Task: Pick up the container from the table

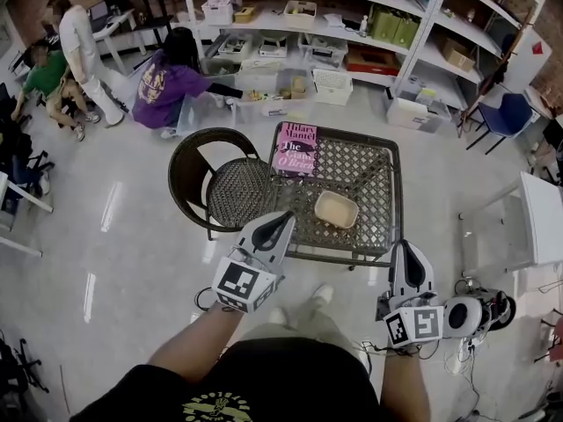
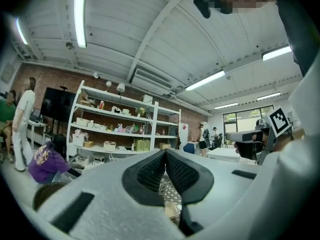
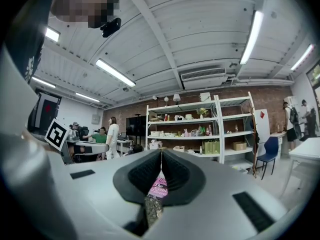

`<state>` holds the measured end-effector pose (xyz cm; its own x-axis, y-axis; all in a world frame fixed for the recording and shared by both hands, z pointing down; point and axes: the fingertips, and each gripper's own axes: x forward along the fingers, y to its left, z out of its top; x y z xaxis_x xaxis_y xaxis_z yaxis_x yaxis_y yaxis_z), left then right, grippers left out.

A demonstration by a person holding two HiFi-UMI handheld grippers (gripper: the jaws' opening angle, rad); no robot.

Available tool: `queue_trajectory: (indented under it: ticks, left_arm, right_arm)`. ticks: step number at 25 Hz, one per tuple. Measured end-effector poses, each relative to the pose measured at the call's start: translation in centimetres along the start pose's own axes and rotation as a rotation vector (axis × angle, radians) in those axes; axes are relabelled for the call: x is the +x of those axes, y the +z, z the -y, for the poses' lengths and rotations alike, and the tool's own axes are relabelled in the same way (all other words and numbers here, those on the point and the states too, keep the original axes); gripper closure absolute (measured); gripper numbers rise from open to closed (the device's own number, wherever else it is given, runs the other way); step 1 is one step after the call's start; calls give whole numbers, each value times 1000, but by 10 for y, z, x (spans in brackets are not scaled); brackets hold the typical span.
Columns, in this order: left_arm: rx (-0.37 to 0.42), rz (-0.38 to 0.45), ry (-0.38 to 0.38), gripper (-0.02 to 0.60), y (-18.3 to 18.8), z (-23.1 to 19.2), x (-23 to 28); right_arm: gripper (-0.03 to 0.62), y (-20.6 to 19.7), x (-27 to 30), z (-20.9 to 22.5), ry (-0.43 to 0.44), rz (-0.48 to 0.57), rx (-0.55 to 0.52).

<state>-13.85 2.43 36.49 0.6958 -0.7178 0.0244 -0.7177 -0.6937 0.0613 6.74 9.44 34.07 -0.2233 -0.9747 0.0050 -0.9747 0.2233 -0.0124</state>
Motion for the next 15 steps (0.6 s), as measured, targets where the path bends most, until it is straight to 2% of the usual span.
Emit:
queue_trajectory:
  ticks: [6,15]
  left_arm:
    - [-17,-24,-5,572,-9,-2,21]
    - [-22,-51,28,572,-19,-22,65]
  right_arm:
    - [583,-5,12,18,0,-5,0]
    - [583,-19,48,54,-5,-25,25]
